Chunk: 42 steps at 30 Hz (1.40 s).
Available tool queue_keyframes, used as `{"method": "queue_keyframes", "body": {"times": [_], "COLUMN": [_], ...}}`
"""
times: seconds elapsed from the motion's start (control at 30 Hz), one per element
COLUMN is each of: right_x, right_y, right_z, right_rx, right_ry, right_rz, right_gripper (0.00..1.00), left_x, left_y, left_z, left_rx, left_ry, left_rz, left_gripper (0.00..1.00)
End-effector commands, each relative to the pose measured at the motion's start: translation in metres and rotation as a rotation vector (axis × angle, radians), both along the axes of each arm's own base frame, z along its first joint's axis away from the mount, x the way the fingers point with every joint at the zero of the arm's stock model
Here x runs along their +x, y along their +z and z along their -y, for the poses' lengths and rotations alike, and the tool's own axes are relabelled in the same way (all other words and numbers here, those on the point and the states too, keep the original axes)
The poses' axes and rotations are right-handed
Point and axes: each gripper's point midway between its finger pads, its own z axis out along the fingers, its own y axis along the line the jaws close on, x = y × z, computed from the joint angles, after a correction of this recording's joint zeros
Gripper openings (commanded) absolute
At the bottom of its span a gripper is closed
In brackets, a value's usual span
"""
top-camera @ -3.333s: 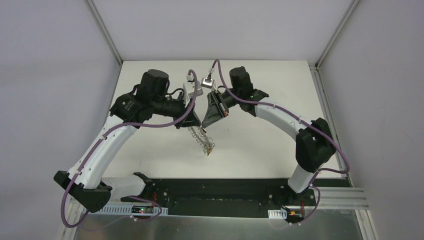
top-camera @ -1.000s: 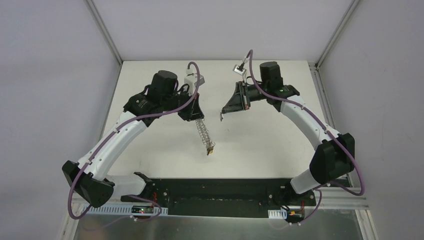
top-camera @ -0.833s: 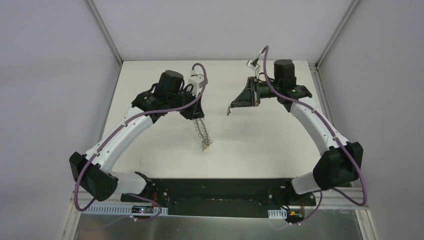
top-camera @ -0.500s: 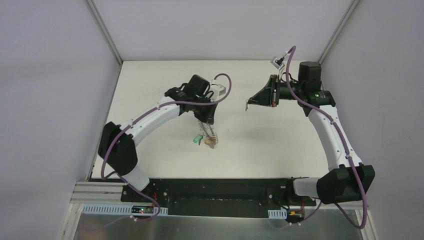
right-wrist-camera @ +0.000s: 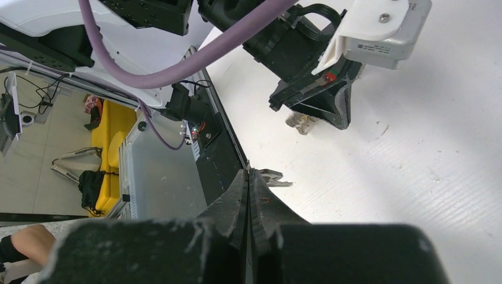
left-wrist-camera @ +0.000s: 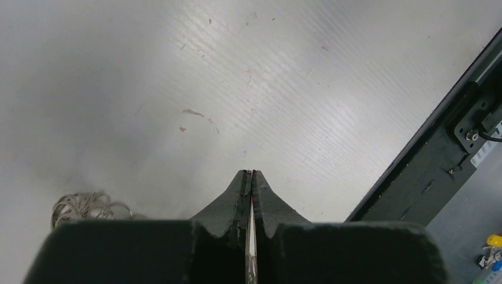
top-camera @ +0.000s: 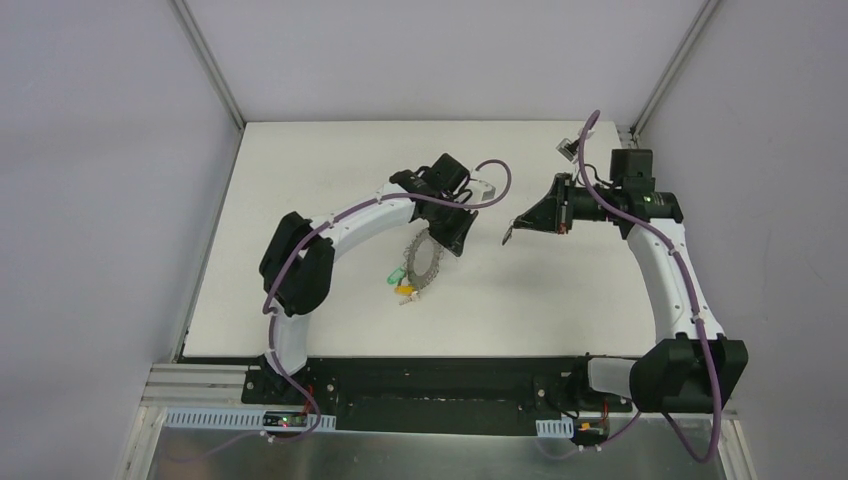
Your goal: Put the keys on the keyring
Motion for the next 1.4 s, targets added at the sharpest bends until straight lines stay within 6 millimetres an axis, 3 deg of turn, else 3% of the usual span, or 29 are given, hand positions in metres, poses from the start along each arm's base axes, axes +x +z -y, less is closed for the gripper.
{"method": "queue_keyframes", "body": {"times": [0.0, 0.23, 0.37, 0.57, 0.7, 0.83, 1.07, 1.37], "right_x": [-0.011, -0.006, -0.004, 0.0, 0.002, 0.004, 0.001, -0.002], "right_y": [0.008, 0.002, -0.004, -0.014, -0.023, -0.034, -0.049, -0.062], "right_z": [0.009, 0.021, 0.024, 0.028, 0.032, 0.034, 0.036, 0.038], "right_rx": [0.025, 0.027, 0.021, 0.009, 0.0, -0.002, -0.005, 0.018], "right_ry": [0.009, -0.031, -0.041, -0.052, -0.06, -0.061, -0.062, -0.058], "right_rz": [0.05, 0.033, 0.021, 0.02, 0.014, 0.004, -0.016, -0.05], "right_gripper": [0.0, 0.0, 0.0, 0.0, 0.0, 0.0, 0.0, 0.0], "left_x": [0.004, 0.006, 0.005, 0.015, 0.032, 0.047, 0.063, 0.066], "left_y": [0.006, 0.0, 0.005, 0.013, 0.003, -0.009, -0.027, -0.047], "left_z": [0.012, 0.031, 0.028, -0.005, -0.033, -0.04, -0.027, -0.014], "left_rx": [-0.023, -0.069, -0.076, 0.022, 0.123, 0.174, 0.179, 0.165], "left_ry": [-0.007, -0.001, -0.022, 0.013, 0.122, 0.175, 0.183, 0.189], "left_rz": [-0.03, -0.076, -0.051, 0.051, 0.054, 0.027, -0.011, -0.066], "left_gripper": [0.03, 0.03, 0.17, 0.41, 0.56, 0.65, 0.6, 0.4]}}
